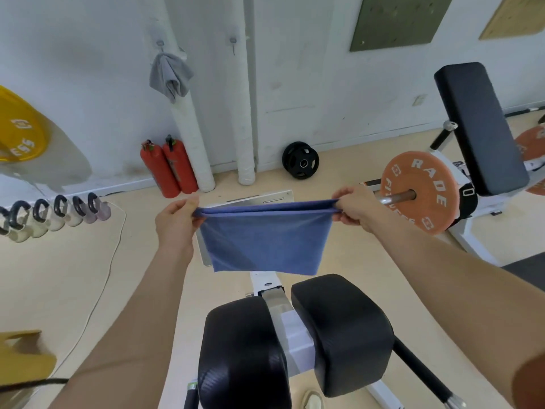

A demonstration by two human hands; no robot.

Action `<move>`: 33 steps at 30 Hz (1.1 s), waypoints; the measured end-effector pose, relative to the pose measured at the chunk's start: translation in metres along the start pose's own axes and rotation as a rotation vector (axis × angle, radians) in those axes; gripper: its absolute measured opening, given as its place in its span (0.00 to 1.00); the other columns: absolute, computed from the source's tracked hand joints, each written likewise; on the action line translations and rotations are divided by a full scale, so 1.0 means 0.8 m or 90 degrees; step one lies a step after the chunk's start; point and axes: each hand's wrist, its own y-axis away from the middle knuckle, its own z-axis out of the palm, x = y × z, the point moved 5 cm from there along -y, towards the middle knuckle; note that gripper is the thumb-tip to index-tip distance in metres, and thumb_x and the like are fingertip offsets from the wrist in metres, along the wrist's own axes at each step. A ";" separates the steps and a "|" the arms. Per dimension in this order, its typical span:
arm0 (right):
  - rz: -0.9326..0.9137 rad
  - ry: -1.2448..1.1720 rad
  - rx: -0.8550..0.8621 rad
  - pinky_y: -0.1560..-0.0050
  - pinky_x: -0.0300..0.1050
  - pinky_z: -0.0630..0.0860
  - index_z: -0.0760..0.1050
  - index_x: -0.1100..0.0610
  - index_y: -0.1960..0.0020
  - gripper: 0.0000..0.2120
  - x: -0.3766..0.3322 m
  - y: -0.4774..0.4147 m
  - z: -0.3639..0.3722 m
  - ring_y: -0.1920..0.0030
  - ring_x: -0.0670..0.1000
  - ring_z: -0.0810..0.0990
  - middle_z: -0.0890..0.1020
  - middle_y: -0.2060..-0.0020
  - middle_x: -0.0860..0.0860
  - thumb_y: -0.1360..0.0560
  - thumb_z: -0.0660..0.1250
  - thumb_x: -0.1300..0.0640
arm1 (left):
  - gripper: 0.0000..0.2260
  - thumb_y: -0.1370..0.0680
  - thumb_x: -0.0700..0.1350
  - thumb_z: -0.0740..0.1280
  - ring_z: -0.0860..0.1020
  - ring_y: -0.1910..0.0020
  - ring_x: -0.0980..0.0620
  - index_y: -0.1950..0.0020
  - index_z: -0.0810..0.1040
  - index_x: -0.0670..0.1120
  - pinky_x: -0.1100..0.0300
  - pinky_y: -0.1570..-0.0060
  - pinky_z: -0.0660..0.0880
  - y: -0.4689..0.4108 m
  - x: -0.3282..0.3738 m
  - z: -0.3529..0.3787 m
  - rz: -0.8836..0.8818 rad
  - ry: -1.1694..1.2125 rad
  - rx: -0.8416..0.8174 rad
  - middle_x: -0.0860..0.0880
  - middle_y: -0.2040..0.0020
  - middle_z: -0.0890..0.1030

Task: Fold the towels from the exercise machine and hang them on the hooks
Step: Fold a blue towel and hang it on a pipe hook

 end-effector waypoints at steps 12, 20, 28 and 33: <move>-0.006 0.177 0.031 0.68 0.47 0.76 0.72 0.54 0.55 0.07 0.176 0.031 0.012 0.71 0.54 0.83 0.81 0.67 0.55 0.28 0.61 0.64 | 0.16 0.30 0.30 0.69 0.75 0.62 0.46 0.55 0.76 0.51 0.51 0.56 0.75 0.051 -0.179 -0.041 -0.151 -0.191 0.000 0.42 0.61 0.76; 0.086 0.231 -0.013 0.63 0.53 0.80 0.66 0.54 0.56 0.07 0.323 0.068 0.040 0.69 0.57 0.82 0.80 0.65 0.57 0.26 0.55 0.65 | 0.14 0.34 0.30 0.71 0.76 0.60 0.45 0.59 0.76 0.48 0.50 0.55 0.77 0.102 -0.300 -0.079 -0.287 -0.415 -0.039 0.45 0.56 0.80; -0.006 0.243 -0.041 0.69 0.55 0.75 0.64 0.47 0.56 0.12 0.342 0.079 0.037 0.70 0.57 0.74 0.74 0.67 0.57 0.24 0.52 0.65 | 0.06 0.29 0.33 0.70 0.77 0.67 0.47 0.62 0.80 0.43 0.56 0.58 0.78 0.121 -0.292 -0.079 -0.287 -0.494 -0.073 0.43 0.63 0.79; 0.056 0.115 -0.057 0.59 0.42 0.78 0.76 0.54 0.55 0.13 0.344 0.084 0.029 0.66 0.51 0.81 0.79 0.60 0.54 0.23 0.55 0.66 | 0.07 0.26 0.39 0.67 0.81 0.65 0.47 0.61 0.81 0.49 0.51 0.49 0.80 0.136 -0.293 -0.083 -0.218 -0.571 -0.074 0.47 0.61 0.81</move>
